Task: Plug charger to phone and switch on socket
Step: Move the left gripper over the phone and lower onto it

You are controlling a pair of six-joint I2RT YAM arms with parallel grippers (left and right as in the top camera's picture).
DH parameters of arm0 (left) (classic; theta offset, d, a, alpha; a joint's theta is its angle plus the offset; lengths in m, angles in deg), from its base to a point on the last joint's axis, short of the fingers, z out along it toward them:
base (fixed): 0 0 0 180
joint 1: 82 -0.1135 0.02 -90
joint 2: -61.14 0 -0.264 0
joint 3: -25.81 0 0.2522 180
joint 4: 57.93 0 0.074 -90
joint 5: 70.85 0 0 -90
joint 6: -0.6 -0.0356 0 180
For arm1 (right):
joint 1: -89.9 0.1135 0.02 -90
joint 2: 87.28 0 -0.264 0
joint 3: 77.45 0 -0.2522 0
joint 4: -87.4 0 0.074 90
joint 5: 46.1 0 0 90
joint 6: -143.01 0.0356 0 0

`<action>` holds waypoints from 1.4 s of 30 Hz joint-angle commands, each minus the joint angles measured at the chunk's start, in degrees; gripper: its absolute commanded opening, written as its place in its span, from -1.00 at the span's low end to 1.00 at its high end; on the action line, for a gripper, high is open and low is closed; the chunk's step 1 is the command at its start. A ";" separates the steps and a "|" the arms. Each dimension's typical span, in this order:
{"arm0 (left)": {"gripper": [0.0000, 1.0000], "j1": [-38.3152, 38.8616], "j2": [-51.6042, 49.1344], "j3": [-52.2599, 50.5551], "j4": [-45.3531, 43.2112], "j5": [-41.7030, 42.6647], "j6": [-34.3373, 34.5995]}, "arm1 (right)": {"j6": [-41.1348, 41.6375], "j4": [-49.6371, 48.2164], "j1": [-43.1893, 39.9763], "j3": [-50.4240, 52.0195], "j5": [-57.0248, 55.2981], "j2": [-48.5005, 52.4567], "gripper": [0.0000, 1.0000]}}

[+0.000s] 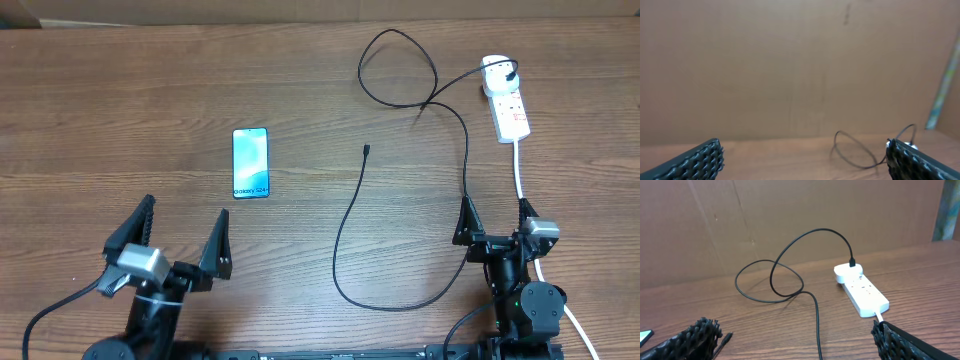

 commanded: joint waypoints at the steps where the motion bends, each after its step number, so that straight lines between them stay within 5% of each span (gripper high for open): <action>1: 0.99 -0.24 -0.50 1.44 -0.46 4.20 -1.49 | -0.22 -0.33 0.26 0.61 0.09 -0.68 1.00; 7: 1.00 -0.26 -5.33 4.44 1.11 3.78 -1.18 | -0.22 -0.33 0.26 0.61 0.09 -0.68 1.00; 13: 0.99 -0.24 -23.93 22.40 18.58 1.46 -1.66 | -0.22 -0.33 0.26 0.61 0.07 -0.68 1.00; 21: 1.00 -0.24 -43.54 36.85 31.17 11.85 -2.34 | -0.22 -0.33 0.26 0.61 0.09 -0.68 1.00; 31: 0.99 -0.24 -62.55 47.39 49.90 -13.40 11.56 | -0.22 -0.33 0.26 0.61 0.09 -0.68 1.00; 42: 0.99 -0.24 -77.50 47.54 49.55 -0.85 14.56 | -0.22 -0.33 0.26 0.61 0.09 -0.68 1.00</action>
